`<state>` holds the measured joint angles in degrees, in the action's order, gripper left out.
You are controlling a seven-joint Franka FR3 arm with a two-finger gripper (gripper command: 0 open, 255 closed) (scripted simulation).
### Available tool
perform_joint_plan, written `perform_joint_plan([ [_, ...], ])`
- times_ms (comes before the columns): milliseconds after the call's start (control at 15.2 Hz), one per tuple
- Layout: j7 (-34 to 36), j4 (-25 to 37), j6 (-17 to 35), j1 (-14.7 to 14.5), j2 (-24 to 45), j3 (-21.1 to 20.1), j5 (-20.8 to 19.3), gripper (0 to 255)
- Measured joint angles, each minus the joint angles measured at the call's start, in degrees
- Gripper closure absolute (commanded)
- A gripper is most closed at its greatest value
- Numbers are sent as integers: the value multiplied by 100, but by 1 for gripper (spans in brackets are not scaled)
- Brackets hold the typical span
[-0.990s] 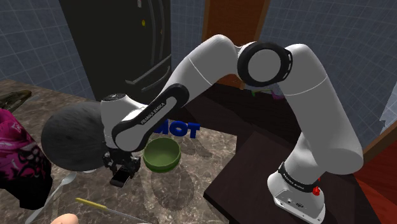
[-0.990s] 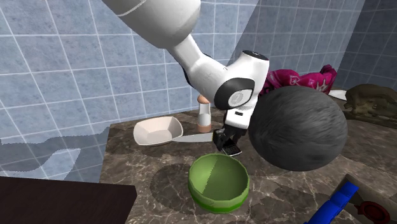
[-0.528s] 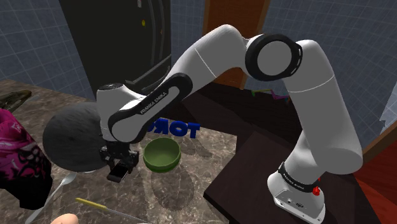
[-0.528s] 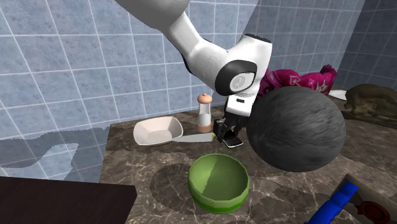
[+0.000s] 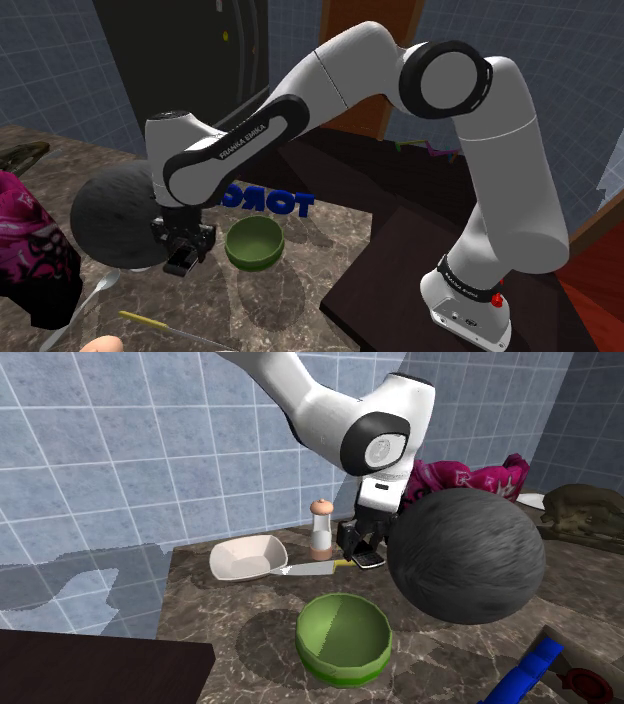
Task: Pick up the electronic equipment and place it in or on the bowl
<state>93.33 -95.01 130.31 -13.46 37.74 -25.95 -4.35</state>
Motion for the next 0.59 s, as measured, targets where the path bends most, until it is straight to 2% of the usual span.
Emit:
perform_joint_plan([
  [396,12,81,-316,44,-247,-74,81,255],
  [594,-200,-431,-202,329,-625,-143,224,255],
])
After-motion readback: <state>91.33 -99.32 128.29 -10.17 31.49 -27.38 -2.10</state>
